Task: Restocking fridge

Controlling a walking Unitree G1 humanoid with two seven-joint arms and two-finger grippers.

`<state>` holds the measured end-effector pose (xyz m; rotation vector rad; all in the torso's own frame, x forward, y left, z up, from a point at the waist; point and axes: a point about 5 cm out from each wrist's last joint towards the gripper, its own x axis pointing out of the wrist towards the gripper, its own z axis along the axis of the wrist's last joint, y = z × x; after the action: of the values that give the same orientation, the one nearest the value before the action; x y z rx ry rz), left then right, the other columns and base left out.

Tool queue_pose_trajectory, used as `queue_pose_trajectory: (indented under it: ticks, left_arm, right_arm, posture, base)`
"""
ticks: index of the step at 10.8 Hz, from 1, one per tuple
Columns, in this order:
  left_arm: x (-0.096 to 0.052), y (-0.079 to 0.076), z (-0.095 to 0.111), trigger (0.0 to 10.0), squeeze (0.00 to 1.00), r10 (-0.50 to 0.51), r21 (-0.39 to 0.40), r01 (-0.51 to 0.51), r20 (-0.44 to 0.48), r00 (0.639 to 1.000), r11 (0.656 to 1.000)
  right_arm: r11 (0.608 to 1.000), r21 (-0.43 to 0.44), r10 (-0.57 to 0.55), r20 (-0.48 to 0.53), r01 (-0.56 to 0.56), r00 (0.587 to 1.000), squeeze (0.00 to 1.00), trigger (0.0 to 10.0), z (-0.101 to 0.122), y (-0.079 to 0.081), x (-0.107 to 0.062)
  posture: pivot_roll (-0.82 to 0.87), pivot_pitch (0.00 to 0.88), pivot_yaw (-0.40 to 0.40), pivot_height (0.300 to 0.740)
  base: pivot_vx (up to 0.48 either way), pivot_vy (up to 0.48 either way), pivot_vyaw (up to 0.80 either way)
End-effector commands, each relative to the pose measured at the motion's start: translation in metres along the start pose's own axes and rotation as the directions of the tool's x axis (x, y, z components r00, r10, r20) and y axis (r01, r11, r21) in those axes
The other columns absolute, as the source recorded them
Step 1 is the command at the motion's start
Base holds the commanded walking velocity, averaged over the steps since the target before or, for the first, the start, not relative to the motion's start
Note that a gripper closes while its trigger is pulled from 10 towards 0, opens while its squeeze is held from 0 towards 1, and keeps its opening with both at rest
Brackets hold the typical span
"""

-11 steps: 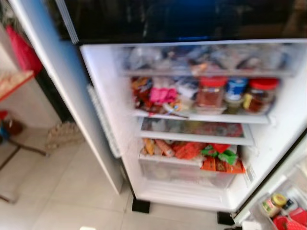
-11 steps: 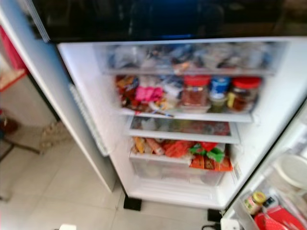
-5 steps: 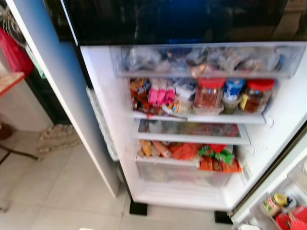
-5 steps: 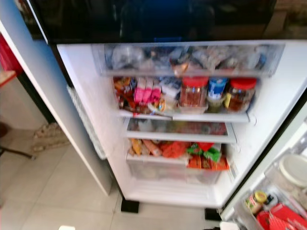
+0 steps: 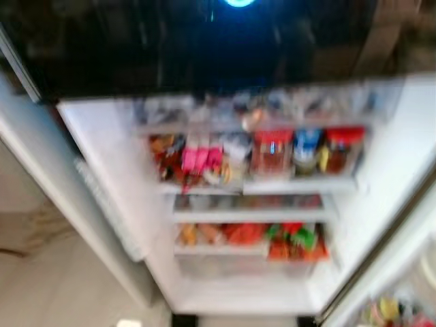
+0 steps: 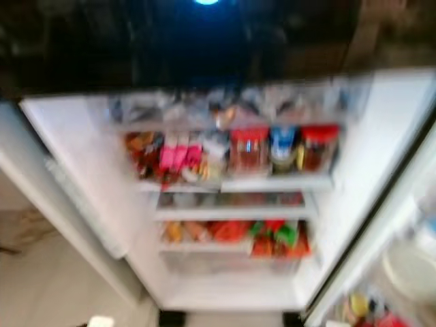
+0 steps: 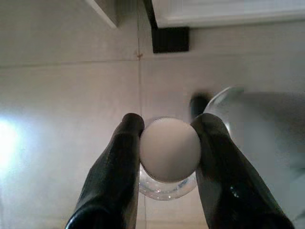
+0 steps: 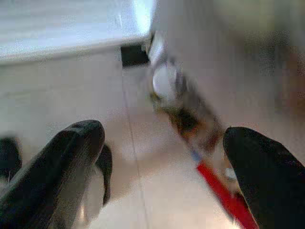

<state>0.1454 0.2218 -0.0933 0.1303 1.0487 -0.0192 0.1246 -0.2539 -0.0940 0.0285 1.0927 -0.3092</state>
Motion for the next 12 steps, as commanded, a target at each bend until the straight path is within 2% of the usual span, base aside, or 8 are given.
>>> queue_pose_trajectory:
  ticks: [1, 4, 5, 6, 8, 10, 12]
  left_arm:
    - [-0.003, 0.008, -0.01, 10.0, 0.0, 0.024, -0.014, -0.024, -0.034, 0.999, 1.0]
    - [-0.003, 0.007, -0.01, 10.0, 0.0, 0.024, -0.007, -0.024, -0.034, 0.999, 1.0]
    - [-0.003, 0.009, -0.01, 10.0, 0.0, 0.038, 0.021, -0.037, -0.025, 0.999, 0.999]
    - [-0.003, 0.009, -0.01, 10.0, 0.0, 0.045, 0.013, -0.045, -0.017, 0.999, 0.999]
    - [-0.004, 0.009, -0.005, 10.0, 0.0, 0.044, -0.031, -0.042, 0.06, 0.997, 0.999]
    - [-0.004, 0.009, -0.002, 10.0, 0.0, 0.033, 0.0, -0.033, 0.092, 0.995, 0.999]
    - [-0.005, 0.005, 0.007, 10.0, 0.0, 0.002, -0.011, 0.0, 0.188, 0.982, 1.0]
  right_arm:
    - [0.999, 0.009, 0.033, 0.009, -0.033, 0.999, 0.0, 10.0, 0.002, 0.012, 0.001]
    - [0.999, -0.004, 0.049, 0.007, -0.049, 0.999, 0.0, 10.0, 0.001, 0.013, 0.001]
    - [0.999, -0.006, 0.053, 0.005, -0.053, 0.999, 0.0, 10.0, 0.0, 0.013, 0.0]
    - [0.998, -0.003, 0.056, 0.006, -0.056, 0.998, 0.0, 10.0, 0.0, 0.014, 0.0]
    - [0.998, -0.001, 0.063, 0.004, -0.063, 0.998, 0.0, 10.0, -0.002, 0.014, 0.0]
    - [0.997, -0.002, 0.073, 0.0, -0.073, 0.997, 0.0, 10.0, -0.003, 0.015, 0.0]
    - [0.996, -0.02, 0.087, -0.007, -0.087, 0.996, 0.0, 10.0, -0.002, 0.015, 0.0]
  posture:
    - [0.04, 0.0, 0.035, 0.74]
    - [0.04, 0.0, 0.036, 0.74]
    - [0.04, 0.0, 0.037, 0.74]
    - [0.03, 0.0, 0.039, 0.74]
    - [0.03, 0.0, 0.041, 0.74]
    - [0.03, 0.0, 0.042, 0.74]
    - [0.05, 0.0, 0.025, 0.74]
  base:
    - [0.352, 0.0, 0.0]
    - [0.344, 0.0, 0.0]
    - [0.0, 0.0, 0.0]
    - [0.0, 0.0, 0.0]
    - [0.0, 0.0, 0.0]
    - [0.0, 0.0, 0.0]
    - [0.0, 0.0, 0.0]
